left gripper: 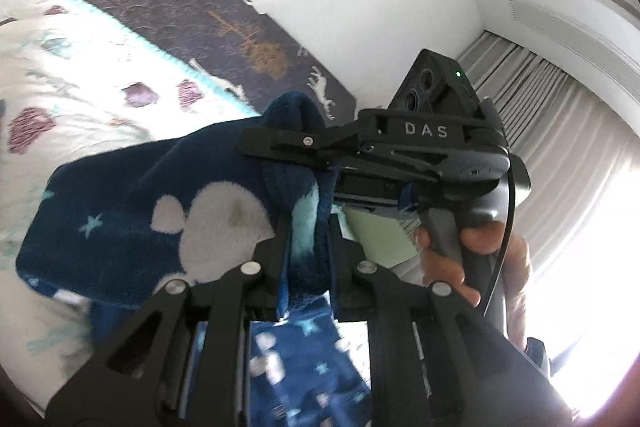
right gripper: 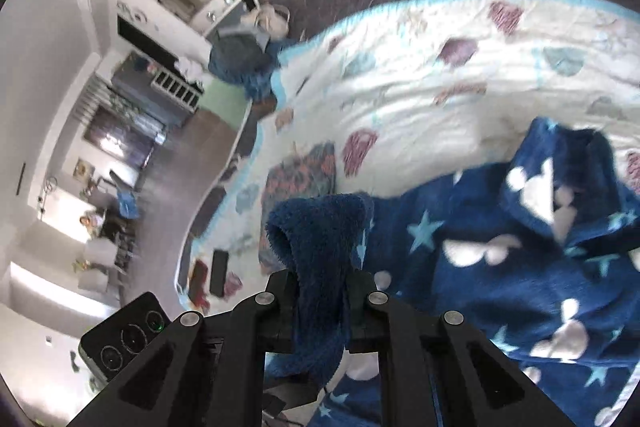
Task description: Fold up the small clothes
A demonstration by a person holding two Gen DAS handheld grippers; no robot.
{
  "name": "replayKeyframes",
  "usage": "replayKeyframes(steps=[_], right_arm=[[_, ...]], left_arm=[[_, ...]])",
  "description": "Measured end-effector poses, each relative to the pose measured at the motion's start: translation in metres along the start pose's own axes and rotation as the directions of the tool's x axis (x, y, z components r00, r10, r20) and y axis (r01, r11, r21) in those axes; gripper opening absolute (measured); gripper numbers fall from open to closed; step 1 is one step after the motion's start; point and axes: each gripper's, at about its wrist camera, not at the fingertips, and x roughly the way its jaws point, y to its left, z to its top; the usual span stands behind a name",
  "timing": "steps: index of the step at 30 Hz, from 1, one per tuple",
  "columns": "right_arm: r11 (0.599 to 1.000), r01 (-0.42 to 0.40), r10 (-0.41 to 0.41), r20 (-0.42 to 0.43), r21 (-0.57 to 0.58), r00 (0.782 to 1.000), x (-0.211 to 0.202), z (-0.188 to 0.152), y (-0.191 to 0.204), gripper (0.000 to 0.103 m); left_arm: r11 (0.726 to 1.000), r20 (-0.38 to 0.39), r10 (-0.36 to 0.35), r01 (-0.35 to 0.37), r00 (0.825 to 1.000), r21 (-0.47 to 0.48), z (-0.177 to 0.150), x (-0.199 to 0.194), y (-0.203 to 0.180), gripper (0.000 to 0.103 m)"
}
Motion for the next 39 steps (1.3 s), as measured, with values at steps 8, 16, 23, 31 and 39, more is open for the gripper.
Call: replayKeyframes(steps=[8, 16, 23, 31, 39], right_arm=[[0.996, 0.074, -0.077, 0.083, 0.046, 0.994, -0.069, 0.007, -0.044, 0.013], [0.980, 0.118, -0.134, 0.091, 0.161, 0.987, -0.103, -0.006, -0.132, 0.013], [0.948, 0.103, -0.119, 0.036, 0.302, 0.992, -0.067, -0.031, -0.230, 0.013], [0.911, 0.107, -0.121, 0.010, 0.399, 0.993, -0.036, -0.067, -0.305, 0.013], [0.921, 0.241, -0.251, -0.008, 0.305, 0.968, -0.039, -0.088, -0.327, 0.019]], left_arm=[[0.999, -0.044, -0.026, 0.027, 0.999, 0.023, -0.009, 0.071, -0.054, 0.018], [0.998, -0.149, -0.009, 0.018, 0.989, 0.060, -0.049, 0.144, -0.076, 0.019], [0.998, -0.288, 0.054, -0.056, 0.956, 0.000, -0.089, 0.200, -0.042, 0.019], [0.990, -0.508, 0.138, -0.137, 0.850, 0.039, -0.124, 0.234, -0.019, 0.055], [0.981, -0.510, 0.192, -0.152, 0.838, 0.118, -0.109, 0.182, -0.005, 0.065]])
